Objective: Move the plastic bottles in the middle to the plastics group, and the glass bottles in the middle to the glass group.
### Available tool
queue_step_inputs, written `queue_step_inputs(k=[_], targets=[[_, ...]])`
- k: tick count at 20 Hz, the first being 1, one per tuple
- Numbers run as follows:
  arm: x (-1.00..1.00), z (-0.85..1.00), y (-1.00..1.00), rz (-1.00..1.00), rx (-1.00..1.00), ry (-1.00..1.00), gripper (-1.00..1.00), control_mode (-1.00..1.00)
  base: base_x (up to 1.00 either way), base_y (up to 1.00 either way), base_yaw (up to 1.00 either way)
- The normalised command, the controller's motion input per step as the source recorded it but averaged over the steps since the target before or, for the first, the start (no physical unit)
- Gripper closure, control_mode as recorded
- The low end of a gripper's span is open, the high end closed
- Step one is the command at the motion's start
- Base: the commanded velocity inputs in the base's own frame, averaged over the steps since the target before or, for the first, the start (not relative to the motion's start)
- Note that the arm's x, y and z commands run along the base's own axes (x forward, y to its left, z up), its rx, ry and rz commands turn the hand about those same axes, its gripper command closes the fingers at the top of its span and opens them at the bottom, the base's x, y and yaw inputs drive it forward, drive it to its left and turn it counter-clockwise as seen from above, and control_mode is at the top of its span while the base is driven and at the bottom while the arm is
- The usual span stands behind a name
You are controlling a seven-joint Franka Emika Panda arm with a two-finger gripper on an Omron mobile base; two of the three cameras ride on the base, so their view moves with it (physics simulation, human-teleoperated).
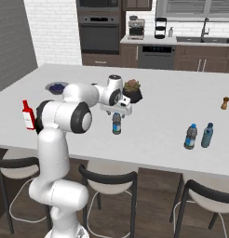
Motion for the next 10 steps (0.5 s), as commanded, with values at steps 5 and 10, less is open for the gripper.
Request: queue_step_inputs(k=[5,10], targets=[[0.0,-0.17,0.0,0.0,0.0,0.0,-1.0,-1.0,0.0,0.0,0.0],[0.0,-0.12,0.0,0.0,0.0,0.0,1.0,-1.0,0.0,0.0,0.0]])
